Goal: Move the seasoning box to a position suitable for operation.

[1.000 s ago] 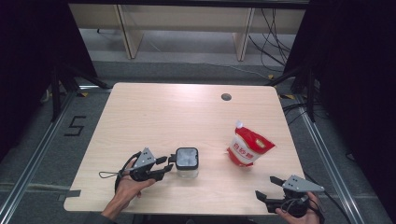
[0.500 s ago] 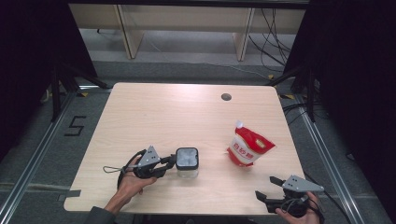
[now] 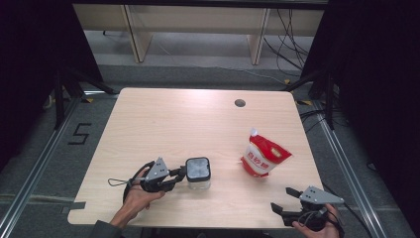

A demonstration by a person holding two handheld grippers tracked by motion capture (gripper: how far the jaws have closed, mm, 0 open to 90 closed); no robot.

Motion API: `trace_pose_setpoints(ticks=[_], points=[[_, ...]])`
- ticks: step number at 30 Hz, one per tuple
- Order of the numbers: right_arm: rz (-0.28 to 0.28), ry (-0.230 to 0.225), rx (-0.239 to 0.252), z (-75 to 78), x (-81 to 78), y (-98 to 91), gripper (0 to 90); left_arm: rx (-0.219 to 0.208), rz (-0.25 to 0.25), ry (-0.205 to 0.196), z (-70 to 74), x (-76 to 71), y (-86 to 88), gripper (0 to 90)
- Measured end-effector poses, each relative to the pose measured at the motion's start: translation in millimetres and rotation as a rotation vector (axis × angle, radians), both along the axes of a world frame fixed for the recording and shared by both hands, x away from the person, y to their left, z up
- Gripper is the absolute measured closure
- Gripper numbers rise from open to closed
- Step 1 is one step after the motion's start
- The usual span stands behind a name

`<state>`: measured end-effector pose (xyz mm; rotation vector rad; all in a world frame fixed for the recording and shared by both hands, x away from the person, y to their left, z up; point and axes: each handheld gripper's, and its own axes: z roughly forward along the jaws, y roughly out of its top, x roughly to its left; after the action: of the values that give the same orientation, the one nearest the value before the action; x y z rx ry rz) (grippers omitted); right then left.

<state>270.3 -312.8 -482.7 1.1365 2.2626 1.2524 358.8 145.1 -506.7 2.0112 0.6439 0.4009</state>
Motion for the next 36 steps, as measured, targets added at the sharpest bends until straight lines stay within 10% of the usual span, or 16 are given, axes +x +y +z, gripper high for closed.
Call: trace_pose_setpoints(ticks=[36], points=[[0.060, 0.005, -0.003, -1.0, 3.4, -1.9, 22.9, -0.011, -0.097, 0.018, 3.4, -30.2, -18.6, 73.3]])
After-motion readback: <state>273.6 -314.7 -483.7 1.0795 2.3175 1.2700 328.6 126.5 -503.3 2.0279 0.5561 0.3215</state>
